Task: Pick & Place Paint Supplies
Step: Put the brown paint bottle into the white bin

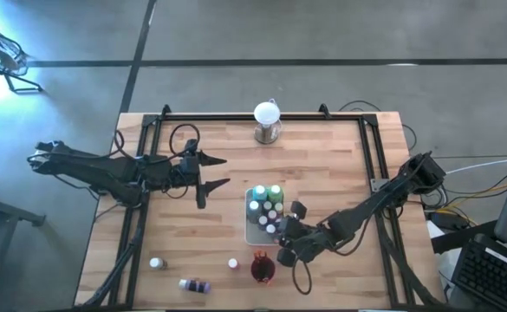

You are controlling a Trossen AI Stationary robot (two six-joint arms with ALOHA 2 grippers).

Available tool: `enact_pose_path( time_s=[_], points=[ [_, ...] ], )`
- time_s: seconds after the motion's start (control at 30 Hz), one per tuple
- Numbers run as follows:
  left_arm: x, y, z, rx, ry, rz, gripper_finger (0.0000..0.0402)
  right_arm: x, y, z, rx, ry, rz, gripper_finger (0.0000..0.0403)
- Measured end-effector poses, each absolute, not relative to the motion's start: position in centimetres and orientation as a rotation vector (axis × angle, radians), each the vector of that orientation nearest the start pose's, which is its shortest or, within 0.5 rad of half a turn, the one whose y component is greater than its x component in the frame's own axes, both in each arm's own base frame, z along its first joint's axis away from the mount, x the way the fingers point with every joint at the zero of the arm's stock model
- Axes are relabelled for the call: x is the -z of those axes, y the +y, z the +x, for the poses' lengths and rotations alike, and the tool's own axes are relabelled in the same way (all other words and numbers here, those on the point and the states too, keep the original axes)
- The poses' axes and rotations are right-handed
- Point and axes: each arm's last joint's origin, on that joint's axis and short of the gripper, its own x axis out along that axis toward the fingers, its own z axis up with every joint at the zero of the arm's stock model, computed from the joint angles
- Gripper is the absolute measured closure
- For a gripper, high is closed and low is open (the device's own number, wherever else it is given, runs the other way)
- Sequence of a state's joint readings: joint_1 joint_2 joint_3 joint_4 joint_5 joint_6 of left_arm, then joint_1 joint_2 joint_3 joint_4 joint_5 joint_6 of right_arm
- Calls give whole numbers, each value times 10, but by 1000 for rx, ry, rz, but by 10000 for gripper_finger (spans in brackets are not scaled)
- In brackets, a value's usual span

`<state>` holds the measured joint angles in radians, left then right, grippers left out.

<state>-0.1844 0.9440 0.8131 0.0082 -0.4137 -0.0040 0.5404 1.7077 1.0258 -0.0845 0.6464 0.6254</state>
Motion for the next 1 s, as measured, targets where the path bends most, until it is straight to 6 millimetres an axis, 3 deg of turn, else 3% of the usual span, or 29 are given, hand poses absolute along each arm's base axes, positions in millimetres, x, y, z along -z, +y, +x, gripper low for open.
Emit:
enact_pose_path(
  time_s=[0.33,0.57,0.87,1.0],
  points=[
    [-333,-27,208,-229,117,32,142,-188,163,306,283,583,177,294],
    [-333,-27,208,-229,117,31,142,-186,163,305,277,598,173,263],
    [-333,-27,208,-229,117,31,142,-185,162,304,282,613,161,283],
    [-333,-27,208,-229,117,31,142,-184,162,304,285,617,157,267]
  ],
)
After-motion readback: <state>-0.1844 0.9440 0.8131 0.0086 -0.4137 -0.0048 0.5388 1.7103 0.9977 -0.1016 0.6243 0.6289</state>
